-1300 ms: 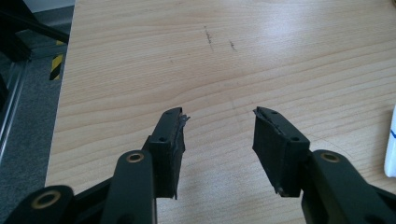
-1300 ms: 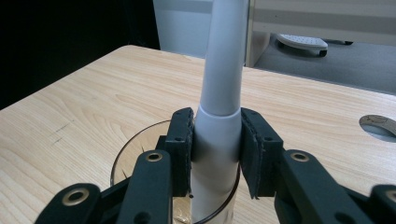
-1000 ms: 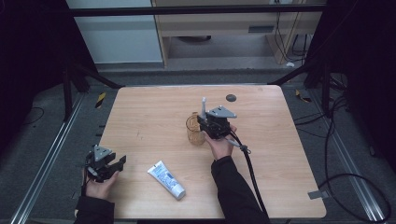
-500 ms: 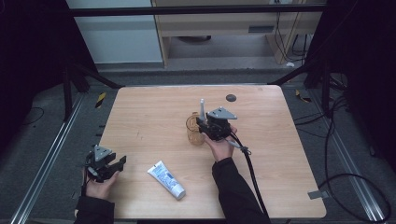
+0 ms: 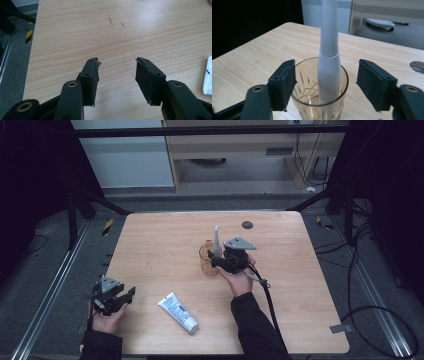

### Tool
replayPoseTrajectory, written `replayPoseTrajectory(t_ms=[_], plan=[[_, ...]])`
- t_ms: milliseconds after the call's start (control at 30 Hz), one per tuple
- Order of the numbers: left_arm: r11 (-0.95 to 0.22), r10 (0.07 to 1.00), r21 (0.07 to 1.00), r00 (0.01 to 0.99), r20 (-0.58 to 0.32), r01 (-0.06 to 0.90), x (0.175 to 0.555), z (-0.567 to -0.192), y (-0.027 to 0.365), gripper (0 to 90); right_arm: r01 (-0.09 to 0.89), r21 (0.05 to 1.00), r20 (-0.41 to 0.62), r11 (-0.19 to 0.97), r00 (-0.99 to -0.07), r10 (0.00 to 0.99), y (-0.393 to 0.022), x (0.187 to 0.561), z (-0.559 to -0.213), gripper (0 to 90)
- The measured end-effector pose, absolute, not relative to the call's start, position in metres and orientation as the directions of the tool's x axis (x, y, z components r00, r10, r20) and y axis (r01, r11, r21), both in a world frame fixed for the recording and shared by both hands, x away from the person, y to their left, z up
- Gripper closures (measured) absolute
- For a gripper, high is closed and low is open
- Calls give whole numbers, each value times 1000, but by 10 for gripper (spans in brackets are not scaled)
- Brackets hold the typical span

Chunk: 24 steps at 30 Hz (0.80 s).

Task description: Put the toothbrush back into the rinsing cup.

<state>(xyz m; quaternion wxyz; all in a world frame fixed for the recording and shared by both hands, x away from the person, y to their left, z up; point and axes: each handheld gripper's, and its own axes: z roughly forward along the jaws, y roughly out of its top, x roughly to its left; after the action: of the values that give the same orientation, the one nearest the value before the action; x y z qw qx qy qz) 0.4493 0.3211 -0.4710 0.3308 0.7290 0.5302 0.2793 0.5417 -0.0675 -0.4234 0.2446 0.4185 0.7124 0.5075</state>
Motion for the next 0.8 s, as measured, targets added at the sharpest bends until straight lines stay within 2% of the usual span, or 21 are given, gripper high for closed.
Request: replayPoseTrajectory(t_ms=[400,800], plan=[[-231,947,781,317,45,580,447,-467,316,605,333,925,41,182,-565,824,-90,517,-406,233],[-277,913,771,407,25,574,443,-464,300,782,373,900,12,228,-543,840,-138,491,-407,224]])
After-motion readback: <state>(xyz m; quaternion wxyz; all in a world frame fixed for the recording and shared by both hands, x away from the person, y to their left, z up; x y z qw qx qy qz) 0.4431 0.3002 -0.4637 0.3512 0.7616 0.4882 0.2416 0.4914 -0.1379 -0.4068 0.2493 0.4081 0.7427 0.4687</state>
